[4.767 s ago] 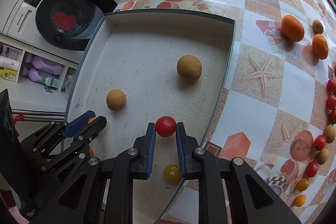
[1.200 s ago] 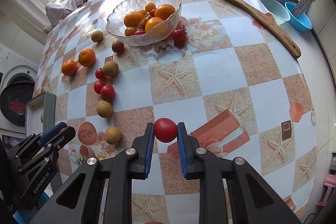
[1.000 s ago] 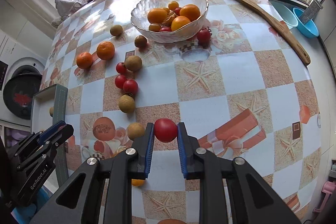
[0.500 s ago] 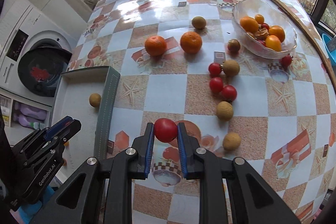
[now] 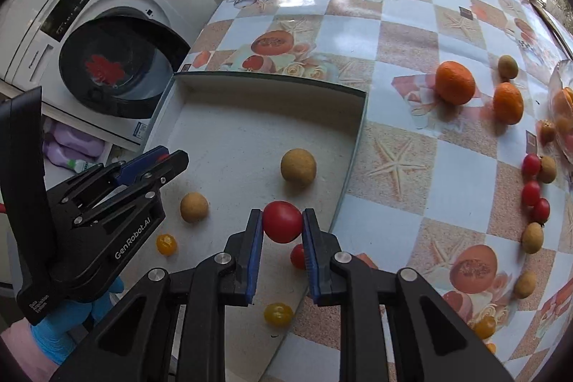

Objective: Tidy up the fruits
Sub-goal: 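Carry both red tomatoes over the white tray and open both grippers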

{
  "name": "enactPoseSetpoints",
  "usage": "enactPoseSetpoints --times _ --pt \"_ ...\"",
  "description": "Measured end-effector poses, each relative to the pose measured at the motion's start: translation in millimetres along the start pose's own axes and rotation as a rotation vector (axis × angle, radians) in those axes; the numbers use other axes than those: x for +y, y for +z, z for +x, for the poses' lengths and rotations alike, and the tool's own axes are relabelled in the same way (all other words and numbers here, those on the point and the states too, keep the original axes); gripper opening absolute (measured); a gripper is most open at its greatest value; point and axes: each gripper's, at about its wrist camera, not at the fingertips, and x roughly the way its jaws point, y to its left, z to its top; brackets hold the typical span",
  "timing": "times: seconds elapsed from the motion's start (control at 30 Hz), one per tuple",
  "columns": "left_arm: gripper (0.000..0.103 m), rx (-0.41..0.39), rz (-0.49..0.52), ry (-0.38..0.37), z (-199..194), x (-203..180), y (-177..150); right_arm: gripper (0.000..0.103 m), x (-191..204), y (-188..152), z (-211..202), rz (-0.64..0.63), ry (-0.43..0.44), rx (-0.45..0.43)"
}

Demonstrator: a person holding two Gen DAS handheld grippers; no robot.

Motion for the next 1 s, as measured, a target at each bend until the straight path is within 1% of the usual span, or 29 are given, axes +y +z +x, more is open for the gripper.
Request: enactPoseSetpoints --times 0.2,0.4,0.53,0.63,0.73,0.8,0.83,0.87,0.9,0.93,0.97,1.0 --pt "0.022 0.043 0.012 -0.006 21 6 7 0.023 16 0 25 -0.057 -0.028 0.047" --pt "0.022 0.045 0.038 -0.002 24 4 10 0.024 20 -4 38 -0.099 -0.059 0.073" --pt "0.023 0.055 0.042 -0.001 24 3 12 0.024 24 -4 43 -0.137 -0.080 0.067" --pt "0.023 0.066 0.055 0.006 24 2 14 0.027 27 -5 45 -0.152 -0.084 0.066" --pt "0.023 0.070 0.061 0.009 24 0 15 0.035 29 -11 41 -0.160 -0.063 0.057" --pt "0.023 0.072 0.063 0.013 25 -1 16 0.047 32 -14 37 -0.174 -0.055 0.043" --pt "0.023 0.073 0.065 0.012 25 -2 16 0.051 34 -14 35 -0.181 -0.050 0.036" --pt "0.023 0.074 0.068 0.009 25 -3 16 0.057 36 -15 33 -0.189 -0.045 0.027" --pt "0.040 0.075 0.071 0.005 25 -3 16 0.063 37 -16 28 -0.194 -0.042 0.019" --pt "0.058 0.069 0.069 0.003 23 -4 16 0.065 38 -18 25 -0.197 -0.040 0.011" --pt "0.088 0.035 0.067 0.012 18 -5 15 0.067 39 -19 22 -0.198 -0.036 0.004" --pt "0.089 -0.016 0.071 0.020 11 -6 14 0.067 38 -19 18 -0.195 -0.030 -0.002"
